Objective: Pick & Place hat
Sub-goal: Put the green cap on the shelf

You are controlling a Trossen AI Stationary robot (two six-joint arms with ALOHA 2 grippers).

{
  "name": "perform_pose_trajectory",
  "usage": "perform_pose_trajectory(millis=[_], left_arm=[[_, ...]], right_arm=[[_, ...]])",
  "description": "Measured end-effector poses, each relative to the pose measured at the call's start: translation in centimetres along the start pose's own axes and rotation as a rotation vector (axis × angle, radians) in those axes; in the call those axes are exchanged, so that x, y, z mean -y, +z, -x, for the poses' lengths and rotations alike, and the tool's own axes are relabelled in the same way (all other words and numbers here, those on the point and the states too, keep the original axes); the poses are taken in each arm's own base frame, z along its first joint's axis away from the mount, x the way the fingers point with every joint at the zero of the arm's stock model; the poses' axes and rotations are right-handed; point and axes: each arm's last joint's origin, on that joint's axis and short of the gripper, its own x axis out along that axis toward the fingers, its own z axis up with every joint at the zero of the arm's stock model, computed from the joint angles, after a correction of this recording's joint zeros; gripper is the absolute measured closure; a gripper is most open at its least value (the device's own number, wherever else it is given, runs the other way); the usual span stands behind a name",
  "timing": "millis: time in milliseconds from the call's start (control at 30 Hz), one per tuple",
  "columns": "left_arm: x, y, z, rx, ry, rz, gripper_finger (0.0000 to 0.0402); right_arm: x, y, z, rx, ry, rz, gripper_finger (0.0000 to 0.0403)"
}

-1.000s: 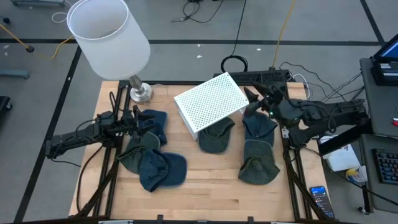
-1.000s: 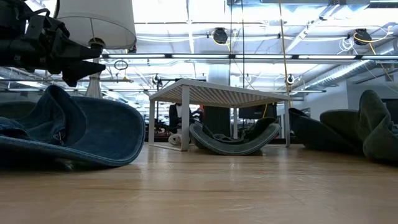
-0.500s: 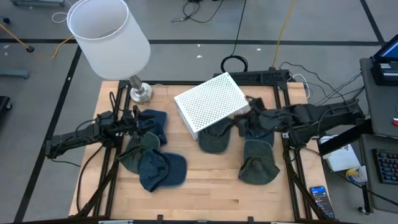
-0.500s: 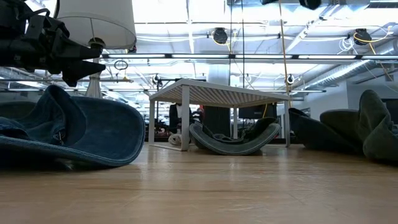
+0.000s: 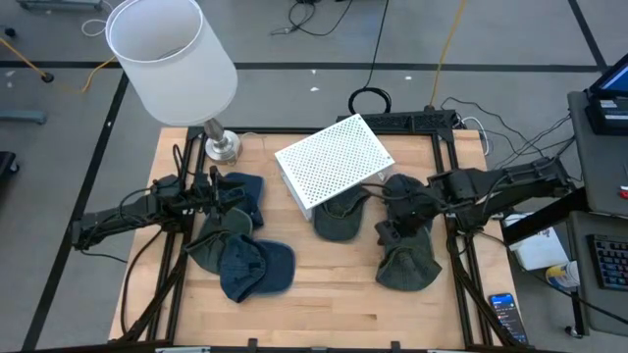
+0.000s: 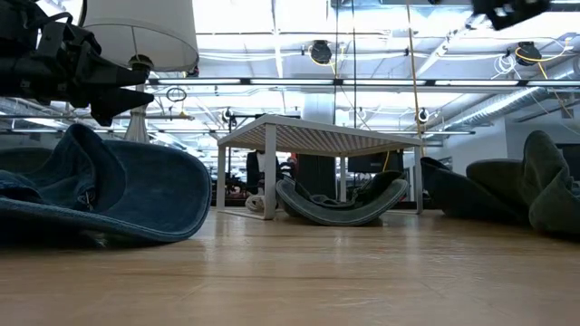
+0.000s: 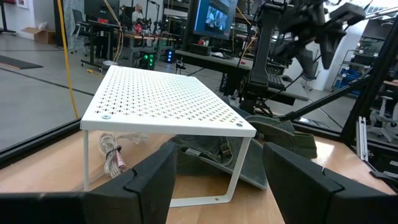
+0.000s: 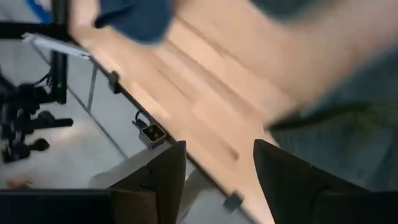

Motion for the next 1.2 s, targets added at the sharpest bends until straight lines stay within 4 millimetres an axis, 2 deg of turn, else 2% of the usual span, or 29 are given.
perform_pose_trajectory(millis=[167,433,667,933,1200], left_arm=[[0.0,0.0,0.0,0.000,0.000,0.000,0.0160],[0.0,0.0,0.0,0.001,0.000,0.000,0.0160],[0.0,0.0,0.0,0.000,0.000,0.000,0.0160],[0.0,0.0,0.0,0.000,0.000,0.000,0.0160],[0.0,0.0,0.0,0.000,0.000,0.000,0.0160]], right_arm=[[0.9,-0.3,-0.4,-0.018,-0.084,-0.233,0.0222],[1.8,0.1,-1.8,0.172,-0.260,-0.467,0.0222],[2.0,0.5,-3.3,0.328,-0.347,-0.540,0.0222],[1.8,0.4,-4.3,0.332,-0.384,-0.565,0.0222],[1.7,0.3,-7.4,0.333,-0.481,-0.569,0.0222]])
